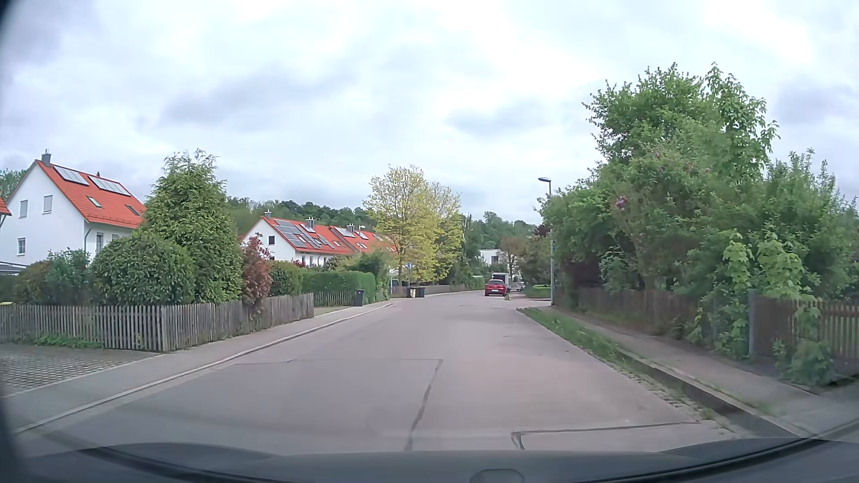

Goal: Follow the waypoints while adhering to traffic rules and regulations

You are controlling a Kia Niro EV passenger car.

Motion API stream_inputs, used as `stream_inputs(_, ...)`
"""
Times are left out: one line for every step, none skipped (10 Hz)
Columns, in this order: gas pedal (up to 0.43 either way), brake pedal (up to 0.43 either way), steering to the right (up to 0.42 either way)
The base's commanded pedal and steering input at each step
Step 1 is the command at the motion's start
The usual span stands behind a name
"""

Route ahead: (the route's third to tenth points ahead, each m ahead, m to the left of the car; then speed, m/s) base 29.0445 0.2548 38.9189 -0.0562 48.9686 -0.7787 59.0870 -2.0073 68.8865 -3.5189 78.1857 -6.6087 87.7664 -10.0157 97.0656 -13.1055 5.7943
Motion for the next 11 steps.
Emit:
stream_inputs(0.169, 0.000, 0.005)
stream_inputs(0.169, 0.000, 0.008)
stream_inputs(0.150, 0.000, 0.009)
stream_inputs(0.039, 0.000, 0.009)
stream_inputs(0.028, 0.000, 0.009)
stream_inputs(0.000, 0.000, 0.008)
stream_inputs(0.000, 0.000, 0.005)
stream_inputs(0.000, 0.000, 0.003)
stream_inputs(0.000, 0.000, 0.000)
stream_inputs(0.000, 0.000, -0.002)
stream_inputs(0.000, 0.000, -0.004)
